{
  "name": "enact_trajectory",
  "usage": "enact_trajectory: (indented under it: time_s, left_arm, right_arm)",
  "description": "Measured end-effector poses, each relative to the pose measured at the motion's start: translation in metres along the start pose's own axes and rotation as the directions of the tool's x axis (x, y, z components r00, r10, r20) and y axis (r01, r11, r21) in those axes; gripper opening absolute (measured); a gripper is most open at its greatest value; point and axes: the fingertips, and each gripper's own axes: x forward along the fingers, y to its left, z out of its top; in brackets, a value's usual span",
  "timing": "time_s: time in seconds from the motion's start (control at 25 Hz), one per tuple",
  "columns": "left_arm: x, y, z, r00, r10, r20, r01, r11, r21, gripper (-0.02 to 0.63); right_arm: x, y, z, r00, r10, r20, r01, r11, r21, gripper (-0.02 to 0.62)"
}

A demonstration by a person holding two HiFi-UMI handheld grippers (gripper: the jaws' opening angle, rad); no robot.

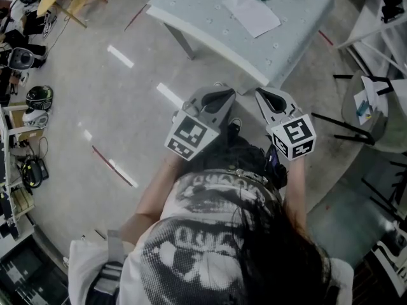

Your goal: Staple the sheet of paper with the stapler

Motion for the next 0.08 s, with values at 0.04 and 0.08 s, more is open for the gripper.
enact_trajectory:
  time_s: [0.04, 0.08]
  left_arm:
    - [0.0002, 0.0, 0.0001, 1.0, -0.001, 0.001, 0.001, 1.0, 0.001, 0.005]
    - [0.0004, 0.0, 0.0001, 1.0, -0.002, 0.002, 0.002, 1.0, 0.001, 0.005]
  right_arm:
    - [0.0, -0.0003, -0.0002, 1.0, -0.001, 0.0, 0.001, 1.0, 0.0, 0.002]
    - [-0.0001, -0.0006, -0.0004, 1.0, -0.001, 0.0, 0.001, 1.0, 0.0, 0.002]
